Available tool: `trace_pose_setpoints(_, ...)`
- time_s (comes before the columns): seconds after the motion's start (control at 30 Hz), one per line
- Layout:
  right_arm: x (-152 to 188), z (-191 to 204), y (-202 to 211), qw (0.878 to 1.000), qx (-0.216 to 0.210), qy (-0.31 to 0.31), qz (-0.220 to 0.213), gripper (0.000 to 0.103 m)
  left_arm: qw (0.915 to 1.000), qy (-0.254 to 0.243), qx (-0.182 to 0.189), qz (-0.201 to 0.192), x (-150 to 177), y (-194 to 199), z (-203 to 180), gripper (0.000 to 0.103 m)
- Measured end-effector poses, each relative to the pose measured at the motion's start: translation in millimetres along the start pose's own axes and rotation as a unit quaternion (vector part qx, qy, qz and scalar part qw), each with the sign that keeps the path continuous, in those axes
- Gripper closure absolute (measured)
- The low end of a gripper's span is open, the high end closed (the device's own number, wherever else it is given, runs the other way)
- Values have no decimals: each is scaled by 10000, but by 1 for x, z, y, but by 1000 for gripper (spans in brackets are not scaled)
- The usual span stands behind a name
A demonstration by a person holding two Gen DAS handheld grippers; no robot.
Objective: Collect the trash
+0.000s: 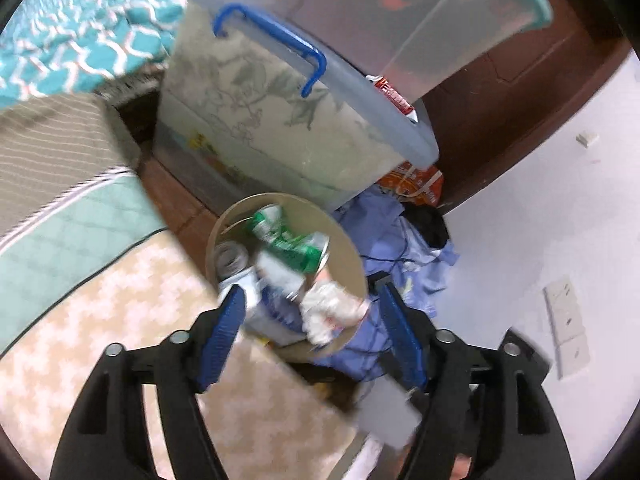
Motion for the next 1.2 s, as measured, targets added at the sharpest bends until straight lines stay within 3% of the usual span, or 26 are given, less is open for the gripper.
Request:
trace_pose_setpoints(0.2, 44, 34, 12, 9986, -267, -451, -30, 21, 9897, -507, -1324, -191, 81, 39, 25, 28)
trace_pose_setpoints(0.33, 76, 56, 9, 9970, -330, -691, 80, 19, 9813, -461, -1841, -302, 123, 66, 45, 23)
trace_pose_setpoints(0.47, 98, 73, 12, 9958, -337, -829, 181, 17, 9720, -418, -2220, -644, 151, 104, 55, 12)
trace_pose_setpoints(0.63, 115, 95, 28, 9966, -183, -781, 166, 11, 9608, -532, -2570, -899, 175, 134, 54, 9)
trace_pose_setpoints(0.87, 124, 126, 56, 9978, 212, -625, -91, 3, 9538, -485, -2748, -1111, 198, 162, 59, 8)
trace_pose_setpoints(1.2, 136, 153, 64, 9973, 580, -399, -184, 3, 9402, -288, -3115, -1346, 213, 187, 69, 8)
Point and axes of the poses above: each gripper's, at about its wrist camera, not at the fingertips, and y roughly against the way its jaws point, z to its left, x to its underside, the point moved 8 cm from there along -y, roughly the way its jaws point, and after that the axes turned 10 degrees about z, right-handed, at the moved point
